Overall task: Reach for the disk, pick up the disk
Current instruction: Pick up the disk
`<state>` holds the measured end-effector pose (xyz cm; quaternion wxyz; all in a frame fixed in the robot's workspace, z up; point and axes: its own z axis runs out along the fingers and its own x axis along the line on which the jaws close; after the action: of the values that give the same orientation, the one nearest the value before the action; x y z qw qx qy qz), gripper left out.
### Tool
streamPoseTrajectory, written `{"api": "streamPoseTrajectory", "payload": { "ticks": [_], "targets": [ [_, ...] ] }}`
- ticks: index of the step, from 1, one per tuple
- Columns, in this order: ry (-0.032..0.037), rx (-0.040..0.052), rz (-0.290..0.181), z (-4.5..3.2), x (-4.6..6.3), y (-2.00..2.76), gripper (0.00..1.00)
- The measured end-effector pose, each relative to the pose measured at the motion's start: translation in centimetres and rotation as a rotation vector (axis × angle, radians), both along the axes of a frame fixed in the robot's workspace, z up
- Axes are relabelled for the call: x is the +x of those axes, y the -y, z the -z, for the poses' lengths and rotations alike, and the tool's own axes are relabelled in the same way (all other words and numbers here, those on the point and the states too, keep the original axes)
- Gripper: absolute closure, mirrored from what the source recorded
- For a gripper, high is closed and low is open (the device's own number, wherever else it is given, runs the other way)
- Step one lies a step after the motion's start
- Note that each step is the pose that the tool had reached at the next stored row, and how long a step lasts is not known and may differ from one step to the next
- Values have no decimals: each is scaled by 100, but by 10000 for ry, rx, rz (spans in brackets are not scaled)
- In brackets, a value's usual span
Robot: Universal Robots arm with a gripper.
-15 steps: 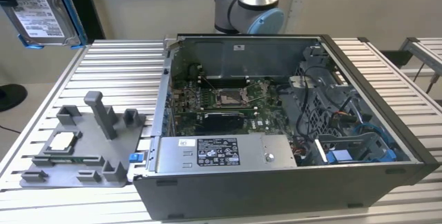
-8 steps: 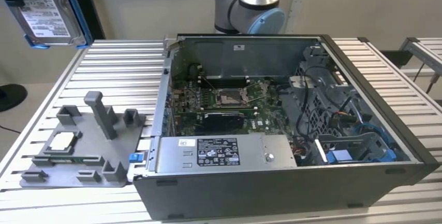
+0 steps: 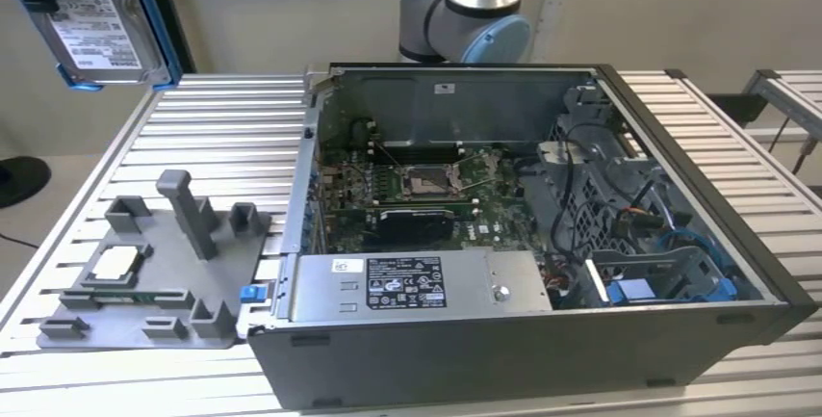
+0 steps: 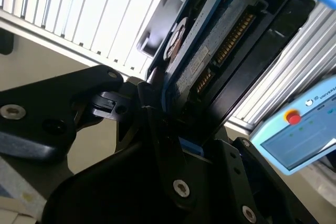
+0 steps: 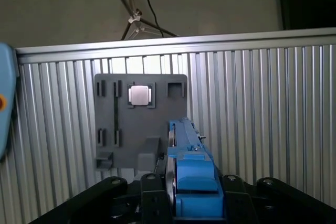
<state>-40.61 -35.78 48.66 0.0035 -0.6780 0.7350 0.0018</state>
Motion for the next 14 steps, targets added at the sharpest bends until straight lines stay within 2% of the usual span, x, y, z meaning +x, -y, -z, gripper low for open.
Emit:
{"api": "streamPoseTrajectory", "payload": {
  "ticks": [14],
  "targets": [
    [-1,0,0,0,225,0,100]
  ]
}}
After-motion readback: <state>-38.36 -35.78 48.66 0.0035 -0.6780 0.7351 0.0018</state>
